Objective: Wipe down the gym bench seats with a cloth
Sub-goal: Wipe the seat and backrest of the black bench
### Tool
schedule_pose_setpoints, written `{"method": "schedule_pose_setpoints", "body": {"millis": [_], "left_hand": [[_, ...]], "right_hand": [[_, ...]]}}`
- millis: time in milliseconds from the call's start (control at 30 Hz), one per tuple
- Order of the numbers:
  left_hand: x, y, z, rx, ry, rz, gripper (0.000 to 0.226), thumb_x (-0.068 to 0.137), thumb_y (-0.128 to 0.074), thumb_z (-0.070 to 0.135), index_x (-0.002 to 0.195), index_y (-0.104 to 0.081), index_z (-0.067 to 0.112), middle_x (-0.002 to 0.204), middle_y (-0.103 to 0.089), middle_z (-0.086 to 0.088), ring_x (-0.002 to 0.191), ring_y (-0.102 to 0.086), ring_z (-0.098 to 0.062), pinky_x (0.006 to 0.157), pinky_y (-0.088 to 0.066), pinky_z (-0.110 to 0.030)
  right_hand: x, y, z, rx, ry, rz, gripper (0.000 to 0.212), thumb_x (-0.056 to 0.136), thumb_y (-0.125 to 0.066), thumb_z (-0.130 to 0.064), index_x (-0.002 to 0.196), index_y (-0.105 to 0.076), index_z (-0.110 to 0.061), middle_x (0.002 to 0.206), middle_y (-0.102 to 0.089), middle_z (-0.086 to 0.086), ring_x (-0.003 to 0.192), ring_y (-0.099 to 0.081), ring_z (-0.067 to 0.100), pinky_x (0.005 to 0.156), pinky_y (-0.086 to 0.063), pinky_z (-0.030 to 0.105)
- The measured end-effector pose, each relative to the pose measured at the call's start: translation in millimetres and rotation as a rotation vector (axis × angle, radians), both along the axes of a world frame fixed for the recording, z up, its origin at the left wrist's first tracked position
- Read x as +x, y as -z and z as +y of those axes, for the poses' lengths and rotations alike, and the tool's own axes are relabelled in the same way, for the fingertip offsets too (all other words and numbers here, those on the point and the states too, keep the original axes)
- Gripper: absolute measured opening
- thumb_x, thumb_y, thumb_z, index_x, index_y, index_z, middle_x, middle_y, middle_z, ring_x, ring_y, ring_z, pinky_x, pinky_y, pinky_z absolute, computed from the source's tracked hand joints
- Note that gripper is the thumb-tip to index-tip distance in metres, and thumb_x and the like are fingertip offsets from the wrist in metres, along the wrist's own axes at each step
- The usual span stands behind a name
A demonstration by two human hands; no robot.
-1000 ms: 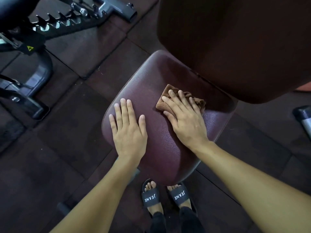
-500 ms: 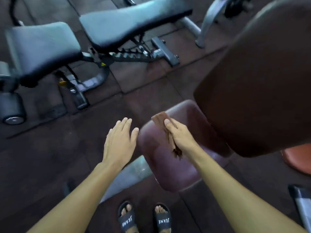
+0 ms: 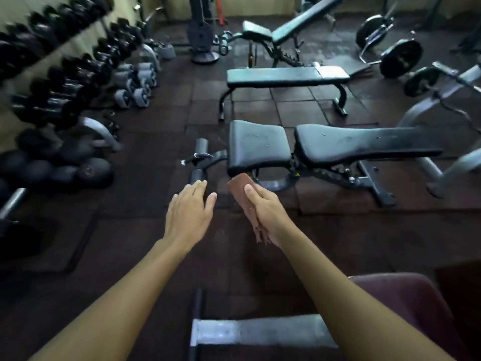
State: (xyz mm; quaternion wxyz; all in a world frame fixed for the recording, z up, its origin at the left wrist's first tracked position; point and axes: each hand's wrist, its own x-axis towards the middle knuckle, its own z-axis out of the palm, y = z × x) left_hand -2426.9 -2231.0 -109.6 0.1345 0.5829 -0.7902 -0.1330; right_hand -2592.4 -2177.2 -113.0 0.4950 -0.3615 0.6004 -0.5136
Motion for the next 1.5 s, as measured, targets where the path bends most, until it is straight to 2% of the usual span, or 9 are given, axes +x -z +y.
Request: {"method": "schedule_pose_setpoints", "body": {"millis": [100, 300, 367, 600, 700, 900, 1133, 1400, 1500], "left_hand": [[65, -36, -32, -0.030, -0.039, 0.006, 0.048, 0.101, -0.043, 0.037, 0.141, -0.047, 0.012, 0.146, -0.049, -0.006, 0.137, -0.041, -0.024, 0.113, -0.031, -0.046], [173, -84, -70, -0.026, -0.055, -0.039, 0.050, 0.102, -0.040, 0.039, 0.144, -0.044, 0.012, 0.148, -0.047, -0.004, 0.136, -0.042, -0.023, 0.114, -0.030, -0.045], [187, -90, -74, -0.013, -0.053, -0.032, 0.050, 0.102, -0.040, 0.039, 0.144, -0.044, 0.012, 0.149, -0.046, -0.005, 0.136, -0.042, -0.024, 0.114, -0.030, -0.045], [178, -79, -89, 0.062, 0.026, -0.016, 0.050, 0.101, -0.040, 0.040, 0.144, -0.044, 0.014, 0.150, -0.045, -0.003, 0.137, -0.040, -0.023, 0.115, -0.029, -0.046], [150, -67, -105, 0.089, 0.090, -0.038, 0.050, 0.101, -0.040, 0.039, 0.144, -0.044, 0.014, 0.149, -0.046, -0.003, 0.136, -0.042, -0.024, 0.113, -0.030, -0.043], [54, -19, -170, 0.149, 0.207, -0.069, 0.049, 0.101, -0.040, 0.039, 0.144, -0.044, 0.015, 0.148, -0.047, -0.001, 0.134, -0.044, -0.024, 0.111, -0.033, -0.046], [-139, 93, -326, 0.279, 0.300, -0.091, 0.051, 0.101, -0.040, 0.041, 0.145, -0.043, 0.016, 0.150, -0.045, -0.002, 0.137, -0.041, -0.023, 0.112, -0.033, -0.043], [-294, 230, -488, 0.351, 0.308, -0.106, 0.048, 0.101, -0.042, 0.039, 0.143, -0.043, 0.016, 0.150, -0.044, 0.000, 0.138, -0.039, -0.020, 0.113, -0.032, -0.043], [-311, 280, -528, 0.339, 0.303, -0.128, 0.050, 0.100, -0.043, 0.038, 0.145, -0.042, 0.016, 0.153, -0.039, -0.002, 0.142, -0.032, -0.019, 0.117, -0.028, -0.045]], "right_hand": [[65, -35, -45, -0.020, -0.016, -0.020, 0.023, 0.104, -0.047, -0.022, 0.117, -0.065, -0.016, 0.100, -0.072, 0.002, 0.086, -0.065, 0.010, 0.080, -0.050, 0.024], [175, -75, -92, 0.002, -0.002, -0.067, 0.021, 0.103, -0.048, -0.025, 0.111, -0.067, -0.018, 0.097, -0.070, 0.005, 0.086, -0.065, 0.019, 0.077, -0.052, 0.032], [192, -77, -93, 0.019, 0.001, -0.093, 0.020, 0.103, -0.049, -0.026, 0.099, -0.068, -0.022, 0.091, -0.071, 0.006, 0.081, -0.064, 0.019, 0.070, -0.051, 0.031], [184, -66, -97, 0.077, 0.069, -0.122, 0.024, 0.103, -0.048, -0.029, 0.107, -0.068, -0.016, 0.092, -0.071, 0.006, 0.077, -0.065, 0.016, 0.070, -0.053, 0.029], [155, -49, -105, 0.083, 0.160, -0.146, 0.028, 0.103, -0.049, -0.026, 0.113, -0.068, -0.009, 0.093, -0.072, 0.004, 0.084, -0.067, 0.015, 0.084, -0.053, 0.033], [64, 9, -155, 0.100, 0.323, -0.232, 0.029, 0.103, -0.050, -0.022, 0.119, -0.066, -0.004, 0.095, -0.074, 0.002, 0.087, -0.069, 0.014, 0.091, -0.055, 0.032], [-104, 117, -303, 0.193, 0.374, -0.214, 0.025, 0.102, -0.051, -0.023, 0.115, -0.068, -0.010, 0.118, -0.071, 0.015, 0.109, -0.067, 0.026, 0.105, -0.048, 0.045], [-265, 249, -445, 0.322, 0.363, -0.102, 0.020, 0.103, -0.049, -0.018, 0.111, -0.068, -0.017, 0.107, -0.073, 0.002, 0.095, -0.067, 0.007, 0.086, -0.050, 0.020], [-300, 289, -476, 0.316, 0.441, 0.014, 0.020, 0.102, -0.051, -0.023, 0.111, -0.069, -0.018, 0.107, -0.072, -0.002, 0.093, -0.067, 0.003, 0.085, -0.052, 0.021]]}}
